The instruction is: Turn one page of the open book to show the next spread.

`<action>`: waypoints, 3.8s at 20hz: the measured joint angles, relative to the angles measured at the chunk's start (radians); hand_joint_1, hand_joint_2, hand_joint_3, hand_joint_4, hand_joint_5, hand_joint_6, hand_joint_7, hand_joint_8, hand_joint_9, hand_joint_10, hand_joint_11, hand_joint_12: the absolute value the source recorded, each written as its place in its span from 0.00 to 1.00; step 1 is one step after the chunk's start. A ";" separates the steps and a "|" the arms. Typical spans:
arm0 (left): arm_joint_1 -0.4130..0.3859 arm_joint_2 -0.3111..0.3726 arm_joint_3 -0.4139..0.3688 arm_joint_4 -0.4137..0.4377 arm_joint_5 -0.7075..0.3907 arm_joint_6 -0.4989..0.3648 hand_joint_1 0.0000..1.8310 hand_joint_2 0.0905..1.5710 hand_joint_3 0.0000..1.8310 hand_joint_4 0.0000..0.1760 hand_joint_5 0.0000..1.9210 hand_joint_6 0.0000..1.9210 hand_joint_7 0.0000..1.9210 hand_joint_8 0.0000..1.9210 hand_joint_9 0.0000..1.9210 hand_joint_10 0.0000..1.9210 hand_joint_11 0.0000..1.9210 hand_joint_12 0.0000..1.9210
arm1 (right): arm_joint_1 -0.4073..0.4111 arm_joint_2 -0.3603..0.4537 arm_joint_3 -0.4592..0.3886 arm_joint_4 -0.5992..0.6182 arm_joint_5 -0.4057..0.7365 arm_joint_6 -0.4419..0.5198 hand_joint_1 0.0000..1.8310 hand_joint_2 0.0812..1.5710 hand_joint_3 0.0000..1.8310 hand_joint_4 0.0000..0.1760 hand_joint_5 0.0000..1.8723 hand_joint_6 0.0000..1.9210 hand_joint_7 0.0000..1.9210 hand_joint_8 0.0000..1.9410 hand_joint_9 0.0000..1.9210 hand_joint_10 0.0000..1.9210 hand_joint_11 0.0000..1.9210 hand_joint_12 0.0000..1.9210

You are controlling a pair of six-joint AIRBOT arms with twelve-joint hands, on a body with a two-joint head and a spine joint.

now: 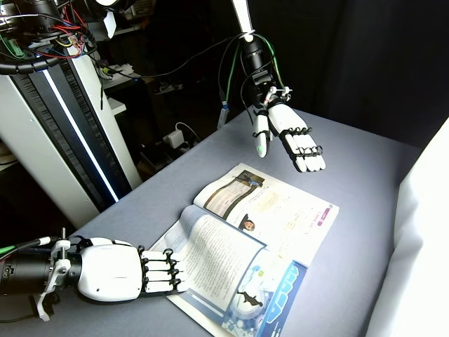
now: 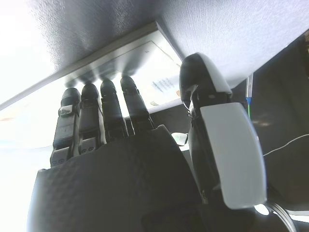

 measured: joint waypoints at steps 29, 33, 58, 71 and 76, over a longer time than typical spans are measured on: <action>0.225 0.032 -0.043 -0.225 -0.093 0.021 0.12 1.00 0.02 0.00 0.03 0.00 0.00 0.00 0.00 0.00 0.00 0.17 | 0.240 -0.389 0.185 0.367 0.219 -0.381 0.00 0.80 0.00 0.00 0.00 0.00 0.00 0.00 0.00 0.00 0.00 0.00; 0.224 0.030 -0.040 -0.225 -0.095 0.021 0.36 0.96 0.00 0.25 0.05 0.00 0.02 0.00 0.01 0.00 0.00 0.18 | 0.267 -0.403 0.182 0.375 0.286 -0.396 0.01 0.81 0.00 0.00 0.00 0.00 0.00 0.00 0.00 0.00 0.00 0.00; 0.175 -0.006 -0.038 -0.188 -0.131 0.021 0.04 0.89 0.00 0.08 0.00 0.00 0.00 0.00 0.00 0.00 0.00 0.00 | 0.161 0.038 -0.035 0.714 0.298 -0.675 0.00 0.82 0.00 0.00 0.00 0.00 0.00 0.00 0.00 0.00 0.00 0.00; -0.031 -0.140 0.034 -0.010 -0.101 -0.039 0.03 0.87 0.00 0.13 0.00 0.00 0.00 0.00 0.00 0.00 0.00 0.00 | -0.133 0.222 -0.156 1.178 0.387 -0.930 0.00 0.83 0.00 0.00 0.00 0.00 0.00 0.00 0.00 0.00 0.00 0.00; -0.051 -0.146 0.037 0.009 -0.108 -0.043 0.05 0.86 0.00 0.36 0.00 0.00 0.00 0.00 0.00 0.00 0.00 0.00 | -0.218 0.243 -0.183 1.255 0.530 -0.934 0.00 0.85 0.01 0.00 0.00 0.00 0.00 0.00 0.00 0.00 0.00 0.00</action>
